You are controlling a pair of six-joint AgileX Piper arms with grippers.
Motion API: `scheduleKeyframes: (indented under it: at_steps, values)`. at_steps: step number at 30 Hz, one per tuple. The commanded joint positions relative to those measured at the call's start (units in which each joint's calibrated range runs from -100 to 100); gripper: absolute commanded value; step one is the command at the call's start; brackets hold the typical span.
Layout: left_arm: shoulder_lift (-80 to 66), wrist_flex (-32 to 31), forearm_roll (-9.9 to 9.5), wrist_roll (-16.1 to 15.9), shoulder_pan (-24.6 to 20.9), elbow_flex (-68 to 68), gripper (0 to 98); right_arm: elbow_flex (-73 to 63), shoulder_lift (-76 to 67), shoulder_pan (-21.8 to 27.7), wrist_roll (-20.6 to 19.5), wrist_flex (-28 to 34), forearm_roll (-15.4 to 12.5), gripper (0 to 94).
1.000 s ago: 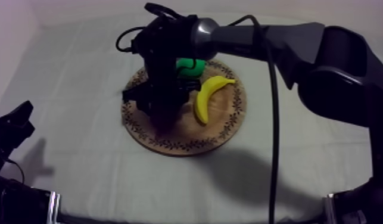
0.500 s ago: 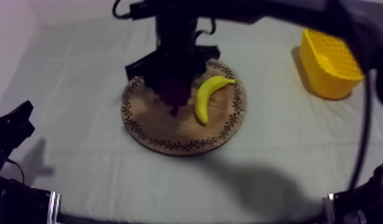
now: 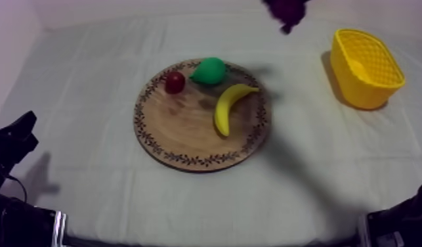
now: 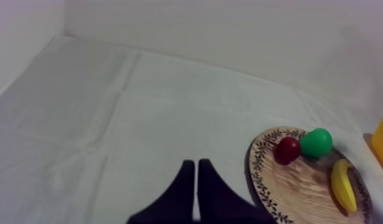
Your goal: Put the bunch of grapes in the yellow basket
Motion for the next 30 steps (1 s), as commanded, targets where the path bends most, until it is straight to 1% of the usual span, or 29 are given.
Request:
scheduleKeyframes:
  at_steps: [1, 6, 10, 15, 22, 30]
  values:
    - [0.0, 0.0, -0.04, 0.0, 0.0, 0.0, 0.1, 2.1, -3.8, 5.2, 3.0, -1.5, 0.0, 34.2]
    - [0.0, 0.0, -0.04, 0.0, 0.0, 0.0, 0.1, 5.6, -7.2, 10.5, 7.5, -4.4, 0.1, 33.8]
    - [0.0, 0.0, -0.04, 0.0, 0.0, 0.0, 0.1, 7.5, -8.2, 14.1, 10.4, -6.1, 0.3, 34.2]
    - [0.0, 0.0, -0.04, 0.0, 0.0, 0.0, 0.1, 9.5, -8.3, 18.7, 13.9, -9.0, -0.2, 33.7]
    - [0.0, 0.0, -0.04, 0.0, 0.0, 0.0, 0.1, 12.2, -6.0, 23.9, 16.5, -13.7, -1.5, 34.6]
    - [0.0, 0.0, -0.04, 0.0, 0.0, 0.0, 0.1, 15.6, 0.0, 27.2, 18.0, -16.2, -2.7, 35.1]
